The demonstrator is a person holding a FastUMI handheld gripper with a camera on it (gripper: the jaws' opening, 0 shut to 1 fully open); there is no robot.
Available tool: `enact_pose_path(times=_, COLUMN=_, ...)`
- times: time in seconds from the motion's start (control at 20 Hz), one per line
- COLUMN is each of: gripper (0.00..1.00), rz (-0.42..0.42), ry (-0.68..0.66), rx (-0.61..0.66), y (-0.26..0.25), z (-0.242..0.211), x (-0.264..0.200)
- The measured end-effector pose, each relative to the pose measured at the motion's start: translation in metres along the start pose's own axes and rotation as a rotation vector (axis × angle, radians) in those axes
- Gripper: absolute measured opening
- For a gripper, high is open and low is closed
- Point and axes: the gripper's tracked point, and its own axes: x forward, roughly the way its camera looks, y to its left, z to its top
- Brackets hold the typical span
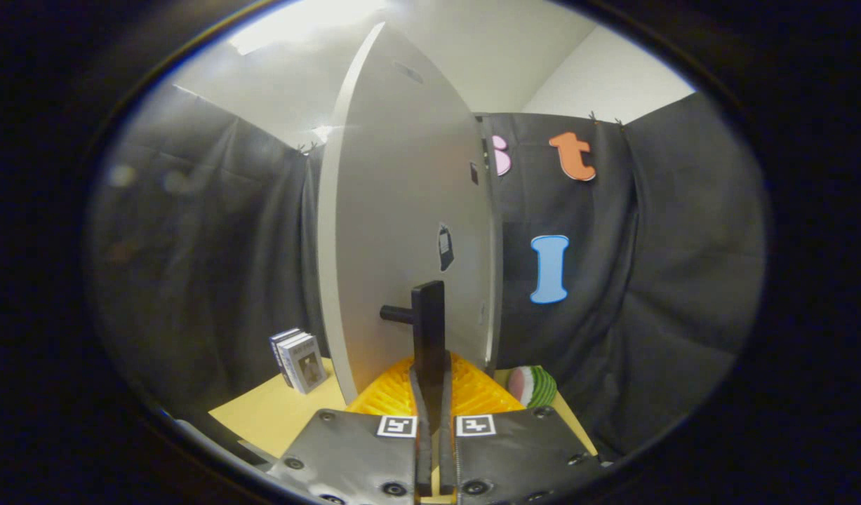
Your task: Open the shoe cabinet door, grab the shoes and put them into the shoe cabinet, then close the shoe cabinet door.
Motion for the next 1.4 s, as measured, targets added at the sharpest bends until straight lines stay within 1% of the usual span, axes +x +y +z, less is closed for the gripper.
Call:
enact_pose_path(times=0.2, gripper=0.06, rz=-0.030, ry=-0.001, rx=-0.005, y=-0.025, z=0.002, x=-0.002)
enact_pose_path(times=0.6, gripper=0.03, rz=-0.093, ry=-0.003, rx=0.045, y=-0.086, z=0.006, x=-0.005)
enact_pose_path(times=0.85, gripper=0.02, rz=-0.082, ry=0.004, rx=0.055, y=-0.105, z=0.005, x=-0.003)
enact_pose_path(times=1.2, gripper=0.02, rz=-0.012, ry=-0.007, rx=0.074, y=-0.119, z=0.005, x=-0.001)
enact_pose_path(times=1.3, gripper=0.03, rz=-0.011, ry=-0.008, rx=0.052, y=-0.118, z=0.005, x=-0.002)
enact_pose_path(times=1.4, gripper=0.05, rz=-0.027, ry=-0.006, rx=0.038, y=-0.119, z=0.004, x=-0.009)
